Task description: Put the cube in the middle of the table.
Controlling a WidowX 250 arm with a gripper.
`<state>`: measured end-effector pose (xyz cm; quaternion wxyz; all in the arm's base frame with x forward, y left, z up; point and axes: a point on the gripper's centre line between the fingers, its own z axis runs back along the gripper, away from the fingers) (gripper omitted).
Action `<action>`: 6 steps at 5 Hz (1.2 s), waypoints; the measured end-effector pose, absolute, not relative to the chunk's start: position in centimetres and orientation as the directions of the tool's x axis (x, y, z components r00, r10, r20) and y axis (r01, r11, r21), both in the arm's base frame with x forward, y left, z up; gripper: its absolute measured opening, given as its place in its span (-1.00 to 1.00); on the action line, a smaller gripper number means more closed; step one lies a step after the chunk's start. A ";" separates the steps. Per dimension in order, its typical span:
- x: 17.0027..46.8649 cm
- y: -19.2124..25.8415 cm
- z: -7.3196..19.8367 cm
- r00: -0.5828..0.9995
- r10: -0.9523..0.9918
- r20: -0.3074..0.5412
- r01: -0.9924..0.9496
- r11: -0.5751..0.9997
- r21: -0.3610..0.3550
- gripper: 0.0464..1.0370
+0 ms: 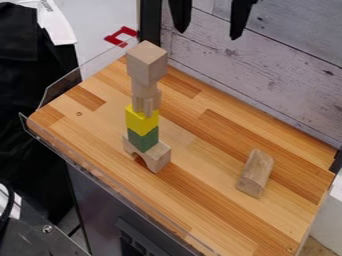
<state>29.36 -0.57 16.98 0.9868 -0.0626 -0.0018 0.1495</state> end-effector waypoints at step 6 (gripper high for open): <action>28.2 2.7 16.3 0.967 0.220 -0.131 -0.233 0.968 -0.098 0.92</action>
